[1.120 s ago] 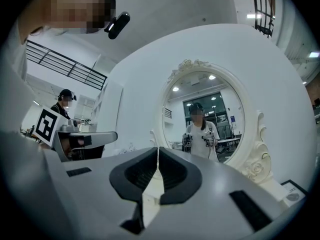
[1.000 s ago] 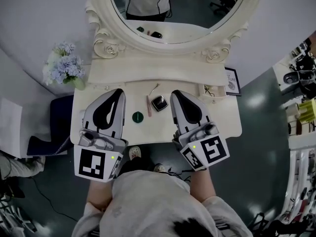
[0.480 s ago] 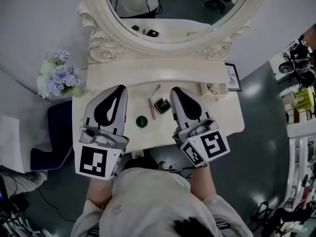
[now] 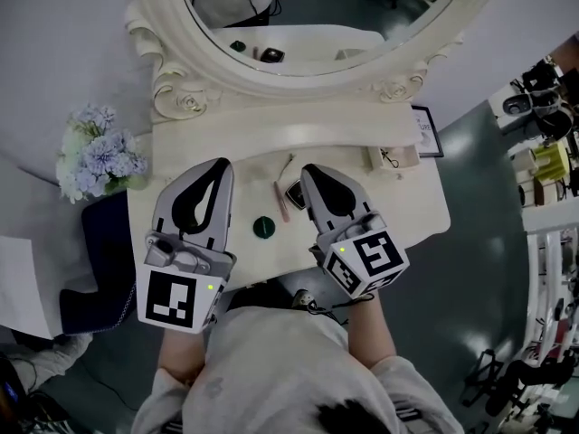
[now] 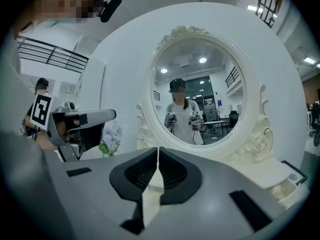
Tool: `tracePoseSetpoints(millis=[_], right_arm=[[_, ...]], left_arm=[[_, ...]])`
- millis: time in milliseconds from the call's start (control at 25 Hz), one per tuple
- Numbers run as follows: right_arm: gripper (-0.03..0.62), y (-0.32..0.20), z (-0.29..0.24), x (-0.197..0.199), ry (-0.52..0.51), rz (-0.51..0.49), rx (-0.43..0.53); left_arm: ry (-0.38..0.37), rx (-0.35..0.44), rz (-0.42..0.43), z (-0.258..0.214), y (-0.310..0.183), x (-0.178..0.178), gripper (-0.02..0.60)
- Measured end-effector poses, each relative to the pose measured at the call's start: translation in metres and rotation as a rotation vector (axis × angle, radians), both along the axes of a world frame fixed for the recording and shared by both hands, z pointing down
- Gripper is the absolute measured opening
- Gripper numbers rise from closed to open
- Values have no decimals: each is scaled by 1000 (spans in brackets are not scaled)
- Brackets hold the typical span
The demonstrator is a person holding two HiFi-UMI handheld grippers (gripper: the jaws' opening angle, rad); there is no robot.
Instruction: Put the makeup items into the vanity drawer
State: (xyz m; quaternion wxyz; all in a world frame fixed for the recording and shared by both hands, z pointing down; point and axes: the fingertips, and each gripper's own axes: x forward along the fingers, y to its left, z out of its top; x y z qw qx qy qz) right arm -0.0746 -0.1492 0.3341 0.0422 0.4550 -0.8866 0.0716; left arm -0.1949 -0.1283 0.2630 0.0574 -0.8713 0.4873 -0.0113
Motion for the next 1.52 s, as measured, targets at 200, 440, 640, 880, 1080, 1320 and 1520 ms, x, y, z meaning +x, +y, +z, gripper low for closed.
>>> tracePoseSetpoints(millis=[200,440,640,880,1080,1320,1520], right_arm=[[25,-5,34,-5,45,0,-91],[25,-4,79,-10,65,-1,-212],[25,-1,110,-10,72,10,-295],[25,1,135,-6,82,32,-365],[26,5,159,-5,77,32,-442],[26,10,189,-3,74,26,-530],[28,16,212,0,92,30,-591]], left_arm=[[8,-25,21,13,-8,-2,14],[18,-74,34,35,-14,-6,14],[22,-111,47,52,-17,-8,14],[36,-125,58,62,-20,-8,14],[45,-133,58,66,-22,-9,14],[46,-147,57,72,-26,-8,14],[48,-159,59,77,-30,-6,14]])
